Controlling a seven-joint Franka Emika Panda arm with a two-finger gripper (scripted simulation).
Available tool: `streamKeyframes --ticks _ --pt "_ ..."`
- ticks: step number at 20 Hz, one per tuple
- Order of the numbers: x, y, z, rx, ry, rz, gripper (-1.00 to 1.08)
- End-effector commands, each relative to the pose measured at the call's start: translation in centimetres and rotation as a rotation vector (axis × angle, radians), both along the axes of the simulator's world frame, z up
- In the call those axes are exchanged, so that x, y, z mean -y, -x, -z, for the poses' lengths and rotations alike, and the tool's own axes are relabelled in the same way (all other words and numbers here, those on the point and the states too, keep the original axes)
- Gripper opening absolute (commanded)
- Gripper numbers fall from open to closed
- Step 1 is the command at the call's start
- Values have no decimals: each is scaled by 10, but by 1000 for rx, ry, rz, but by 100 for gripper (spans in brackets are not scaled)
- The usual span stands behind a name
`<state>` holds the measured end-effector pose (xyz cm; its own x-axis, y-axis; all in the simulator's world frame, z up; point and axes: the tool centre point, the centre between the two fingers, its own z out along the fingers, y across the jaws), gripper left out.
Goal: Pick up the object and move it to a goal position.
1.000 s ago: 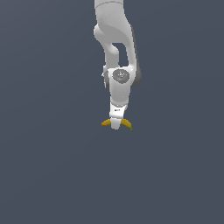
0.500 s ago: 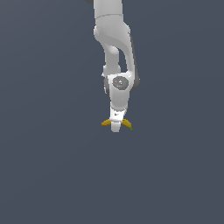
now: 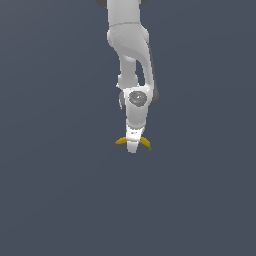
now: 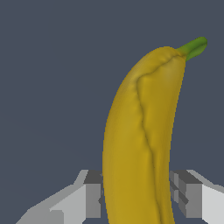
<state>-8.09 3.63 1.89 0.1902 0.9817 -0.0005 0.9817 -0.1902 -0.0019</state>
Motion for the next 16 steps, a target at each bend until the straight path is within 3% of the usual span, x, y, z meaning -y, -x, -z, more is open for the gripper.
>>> streamKeyframes --ticks 1,16 --pt "1 -1 0 2 0 2 -100" --pt "3 -3 -22 0 0 -1 -100"
